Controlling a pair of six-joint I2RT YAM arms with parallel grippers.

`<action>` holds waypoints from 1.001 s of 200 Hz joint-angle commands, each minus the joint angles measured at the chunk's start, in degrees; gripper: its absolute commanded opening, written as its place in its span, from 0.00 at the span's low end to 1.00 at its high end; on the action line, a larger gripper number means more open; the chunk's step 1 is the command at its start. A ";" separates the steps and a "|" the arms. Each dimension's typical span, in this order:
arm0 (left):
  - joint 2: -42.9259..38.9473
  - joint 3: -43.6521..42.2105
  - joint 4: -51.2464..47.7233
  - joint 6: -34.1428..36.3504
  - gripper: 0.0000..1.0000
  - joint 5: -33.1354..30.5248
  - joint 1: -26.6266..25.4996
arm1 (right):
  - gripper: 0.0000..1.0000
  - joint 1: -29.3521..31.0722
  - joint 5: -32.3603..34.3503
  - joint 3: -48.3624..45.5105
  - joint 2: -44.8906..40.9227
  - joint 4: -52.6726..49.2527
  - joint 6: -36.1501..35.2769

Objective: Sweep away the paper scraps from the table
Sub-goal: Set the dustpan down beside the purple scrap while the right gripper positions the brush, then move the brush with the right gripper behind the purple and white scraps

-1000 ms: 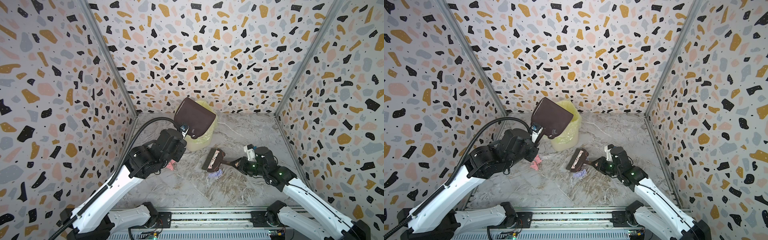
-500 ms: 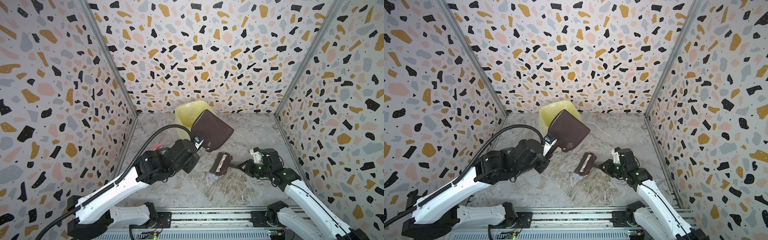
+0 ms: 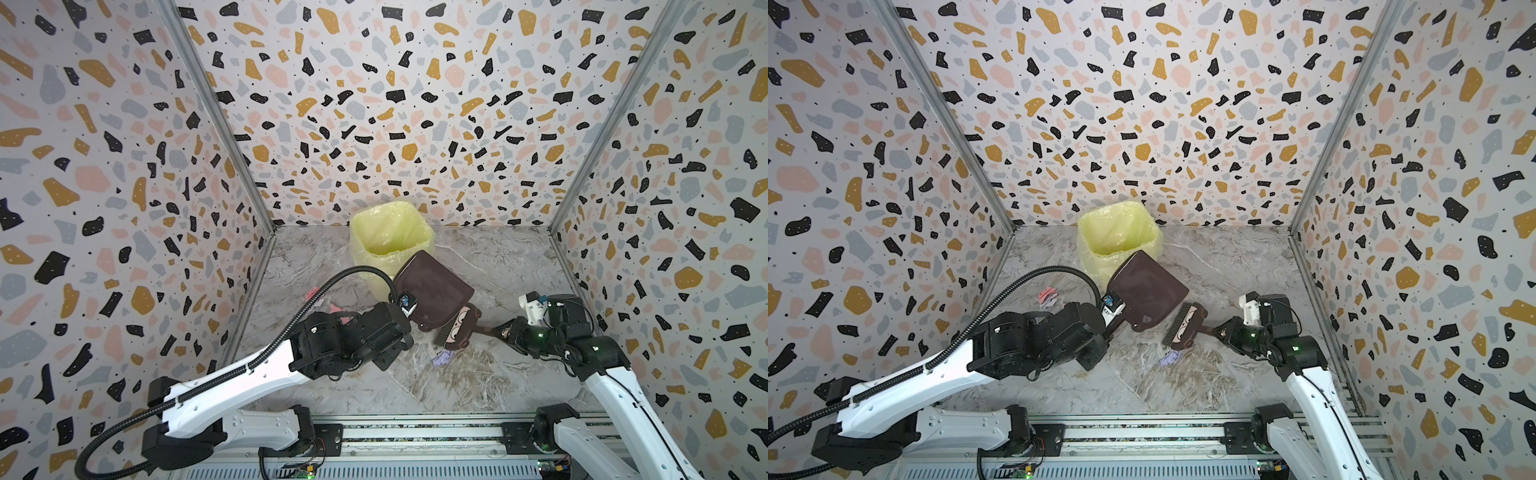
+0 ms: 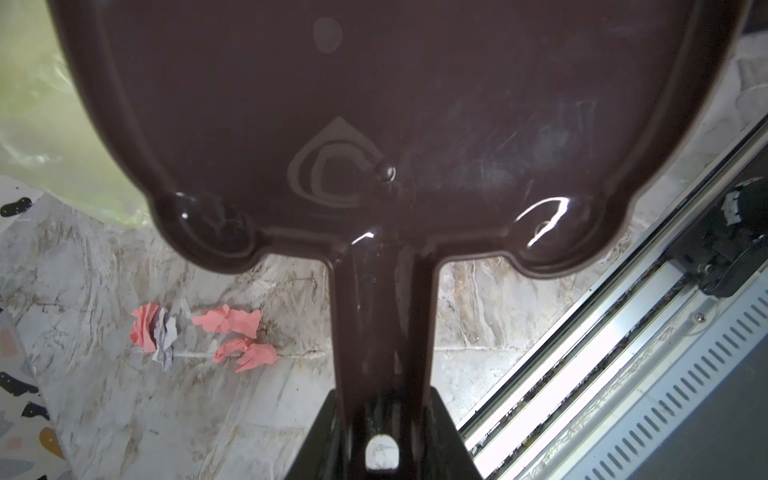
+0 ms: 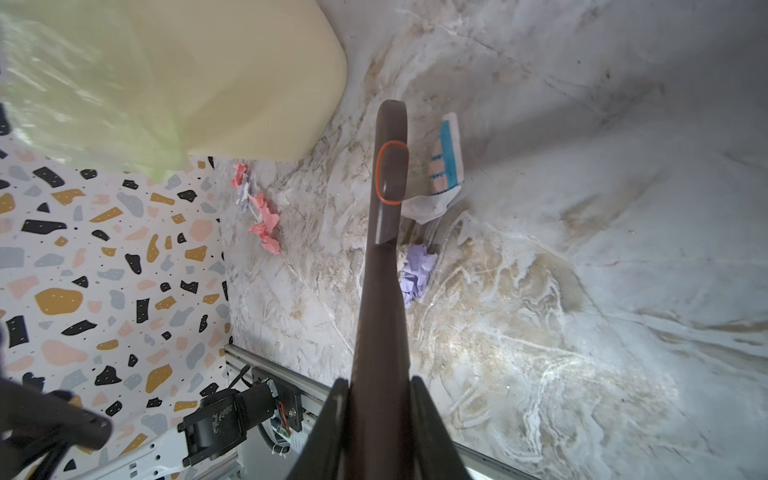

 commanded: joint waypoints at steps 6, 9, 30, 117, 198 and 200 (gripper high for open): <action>-1.67 -2.73 -1.68 -3.94 0.00 0.27 -0.72 | 0.00 -2.34 -1.80 6.20 2.15 -4.01 -5.67; -1.77 -3.17 -1.63 -4.23 0.00 0.63 -0.72 | 0.00 -2.69 -1.54 6.82 2.53 -4.55 -6.34; -2.27 -5.68 -1.50 -6.37 0.00 2.74 -1.65 | 0.00 -5.68 1.08 11.00 4.84 -8.14 -11.11; -2.59 -18.91 1.39 -11.11 0.00 9.75 -3.88 | 0.00 -5.66 16.82 23.22 11.88 -14.21 -23.29; 1.32 -27.08 3.96 -11.74 0.00 13.50 -5.67 | 0.00 13.66 35.39 30.99 21.42 -15.26 -24.89; 1.49 -27.17 3.92 -11.76 0.00 13.50 -5.76 | 0.00 14.03 35.77 31.20 21.66 -15.28 -25.01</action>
